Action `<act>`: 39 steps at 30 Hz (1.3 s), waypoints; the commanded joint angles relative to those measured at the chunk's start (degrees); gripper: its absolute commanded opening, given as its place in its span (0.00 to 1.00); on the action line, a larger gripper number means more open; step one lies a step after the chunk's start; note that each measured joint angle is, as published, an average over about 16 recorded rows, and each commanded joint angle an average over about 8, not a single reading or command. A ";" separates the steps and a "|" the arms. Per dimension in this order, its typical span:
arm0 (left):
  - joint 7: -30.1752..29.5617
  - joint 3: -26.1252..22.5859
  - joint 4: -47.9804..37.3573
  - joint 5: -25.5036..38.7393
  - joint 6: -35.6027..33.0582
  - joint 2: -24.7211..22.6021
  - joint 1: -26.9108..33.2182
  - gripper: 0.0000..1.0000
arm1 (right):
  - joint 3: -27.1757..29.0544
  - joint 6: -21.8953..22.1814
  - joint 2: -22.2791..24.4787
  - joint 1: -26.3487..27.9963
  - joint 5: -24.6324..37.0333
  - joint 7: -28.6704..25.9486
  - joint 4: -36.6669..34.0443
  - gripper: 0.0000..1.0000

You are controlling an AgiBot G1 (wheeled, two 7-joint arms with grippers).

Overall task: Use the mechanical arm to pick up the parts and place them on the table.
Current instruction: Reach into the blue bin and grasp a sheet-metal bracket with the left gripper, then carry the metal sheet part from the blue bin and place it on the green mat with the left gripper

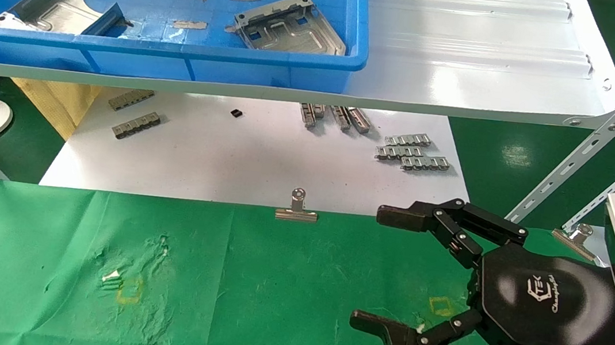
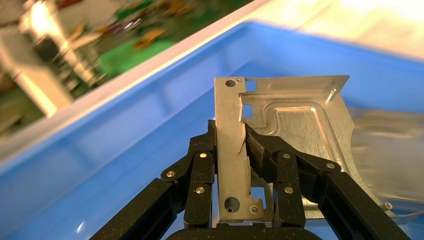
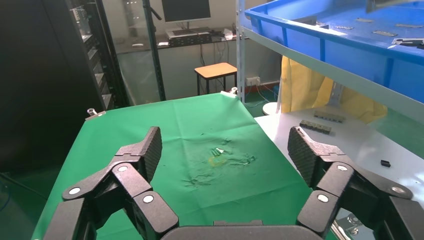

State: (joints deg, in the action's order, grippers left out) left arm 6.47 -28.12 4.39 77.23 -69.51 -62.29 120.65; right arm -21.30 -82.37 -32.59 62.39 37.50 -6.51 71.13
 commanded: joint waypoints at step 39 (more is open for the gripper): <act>36.25 -26.51 13.97 -9.93 -20.28 17.32 -20.52 0.00 | 0.00 0.00 0.00 0.00 0.00 0.00 0.00 1.00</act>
State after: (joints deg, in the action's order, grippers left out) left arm 42.57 -54.43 18.95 67.04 -89.54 -44.82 100.08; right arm -21.31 -82.37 -32.59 62.39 37.50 -6.51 71.13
